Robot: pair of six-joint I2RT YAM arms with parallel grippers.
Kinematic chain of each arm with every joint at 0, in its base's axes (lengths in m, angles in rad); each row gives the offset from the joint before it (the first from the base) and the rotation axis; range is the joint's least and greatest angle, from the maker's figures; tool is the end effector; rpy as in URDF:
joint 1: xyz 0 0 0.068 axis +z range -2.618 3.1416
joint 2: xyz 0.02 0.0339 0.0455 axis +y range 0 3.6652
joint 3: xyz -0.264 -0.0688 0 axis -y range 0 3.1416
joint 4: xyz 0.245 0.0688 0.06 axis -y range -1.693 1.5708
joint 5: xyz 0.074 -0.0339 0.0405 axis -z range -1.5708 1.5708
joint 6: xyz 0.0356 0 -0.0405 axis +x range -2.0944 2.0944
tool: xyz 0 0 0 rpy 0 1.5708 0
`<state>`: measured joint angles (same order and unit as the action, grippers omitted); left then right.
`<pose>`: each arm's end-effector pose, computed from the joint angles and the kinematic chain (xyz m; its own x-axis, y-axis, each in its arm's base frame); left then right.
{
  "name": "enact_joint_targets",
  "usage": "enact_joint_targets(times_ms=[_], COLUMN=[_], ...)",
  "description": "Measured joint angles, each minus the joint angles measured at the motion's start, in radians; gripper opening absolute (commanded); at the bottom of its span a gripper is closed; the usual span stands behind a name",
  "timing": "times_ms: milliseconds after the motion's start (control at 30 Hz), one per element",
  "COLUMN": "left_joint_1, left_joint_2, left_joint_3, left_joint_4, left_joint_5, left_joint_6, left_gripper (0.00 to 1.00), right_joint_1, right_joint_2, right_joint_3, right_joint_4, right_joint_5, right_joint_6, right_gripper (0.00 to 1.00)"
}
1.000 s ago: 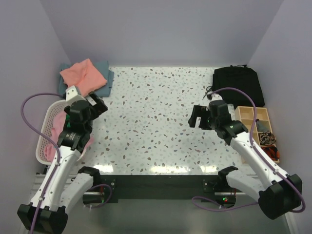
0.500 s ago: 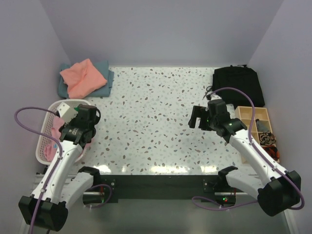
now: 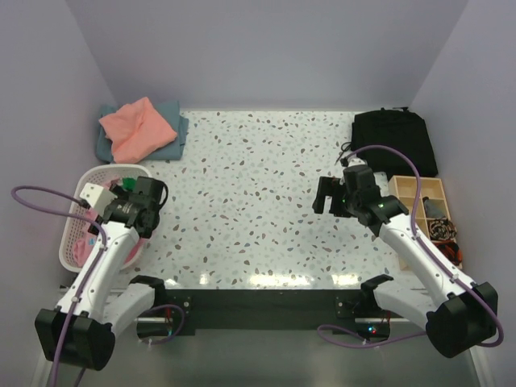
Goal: Fold and stack the t-shirts
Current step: Grab crumpled tshirt from bin with the left arm
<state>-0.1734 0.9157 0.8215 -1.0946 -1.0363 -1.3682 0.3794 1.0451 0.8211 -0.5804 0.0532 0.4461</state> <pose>0.1462 0.0055 0.2740 0.0395 -0.5135 -0.8572 -0.9412 0.2689 -0.2045 0.2011 0.0781 0.2670 -0.7485 0.1654 -0.6422 -0.0140 0.9642 0.2647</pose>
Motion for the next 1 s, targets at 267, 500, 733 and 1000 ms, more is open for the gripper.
enact_joint_targets(times_ms=[267, 500, 733, 1000], left_joint_1=[0.124, 0.22, 0.224, 0.226], left_joint_2=[0.15, 0.254, 0.33, 0.328], left_joint_3=[-0.001, 0.0, -0.003, -0.031], left_joint_4=[0.085, 0.33, 0.415, 0.493], left_joint_5=[0.005, 0.113, 0.204, 0.254], left_joint_6=[0.047, 0.304, 0.422, 0.511], left_gripper=[0.7, 0.51, 0.2, 0.0], right_joint_1=[0.0, 0.0, 0.0, 0.0], right_joint_2=[0.02, 0.082, 0.105, 0.105], right_joint_3=[0.0, 0.0, 0.0, -0.001], right_joint_4=[0.001, 0.013, 0.013, 0.013], right_joint_5=[0.0, -0.023, -0.024, -0.027], right_joint_6=[-0.04, -0.06, -0.068, -0.069], right_gripper=[0.99, 0.99, 0.99, 0.99])
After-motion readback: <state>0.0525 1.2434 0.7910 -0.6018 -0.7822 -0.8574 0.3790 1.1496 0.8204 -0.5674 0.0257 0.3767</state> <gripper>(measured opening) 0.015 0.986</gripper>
